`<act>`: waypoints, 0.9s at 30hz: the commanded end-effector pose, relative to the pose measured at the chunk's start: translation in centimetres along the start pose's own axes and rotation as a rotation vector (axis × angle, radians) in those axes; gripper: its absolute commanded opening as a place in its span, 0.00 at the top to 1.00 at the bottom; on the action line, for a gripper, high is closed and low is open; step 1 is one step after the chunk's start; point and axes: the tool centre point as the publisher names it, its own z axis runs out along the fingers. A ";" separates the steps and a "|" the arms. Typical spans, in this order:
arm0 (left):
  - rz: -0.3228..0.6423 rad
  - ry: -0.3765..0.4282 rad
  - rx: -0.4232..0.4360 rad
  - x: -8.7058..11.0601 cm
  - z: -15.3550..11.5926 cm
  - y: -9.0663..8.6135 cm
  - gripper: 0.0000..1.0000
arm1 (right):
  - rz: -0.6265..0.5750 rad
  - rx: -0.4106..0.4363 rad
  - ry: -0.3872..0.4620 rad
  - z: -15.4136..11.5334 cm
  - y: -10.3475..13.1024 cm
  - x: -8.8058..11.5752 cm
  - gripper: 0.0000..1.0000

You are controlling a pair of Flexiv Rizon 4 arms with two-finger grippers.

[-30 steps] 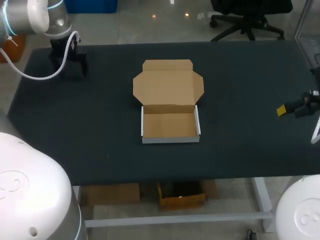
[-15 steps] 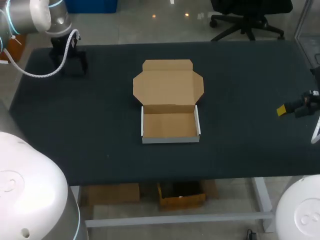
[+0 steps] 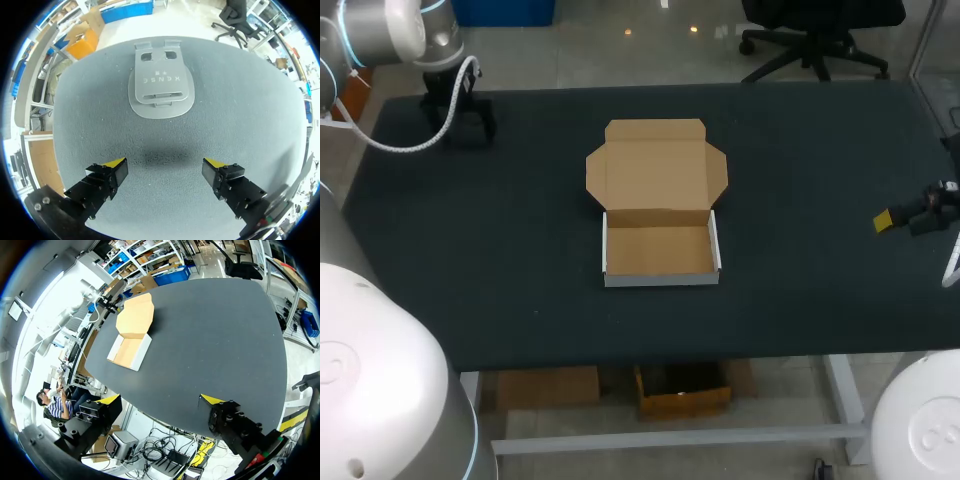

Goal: Assemble the packaging by folding the flat box into shape, placing the metal phone stand inside, and closing the box properly

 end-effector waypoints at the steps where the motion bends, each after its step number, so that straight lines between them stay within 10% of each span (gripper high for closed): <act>1: 0.000 0.001 -0.046 -0.2 0.5 -1.3 0.00 | -0.001 0.000 0.003 -0.2 -0.1 0.0 0.00; 27: 0.013 0.002 -0.049 -0.3 1.0 -3.5 0.00 | -0.001 0.000 0.003 -0.2 -0.1 0.0 0.00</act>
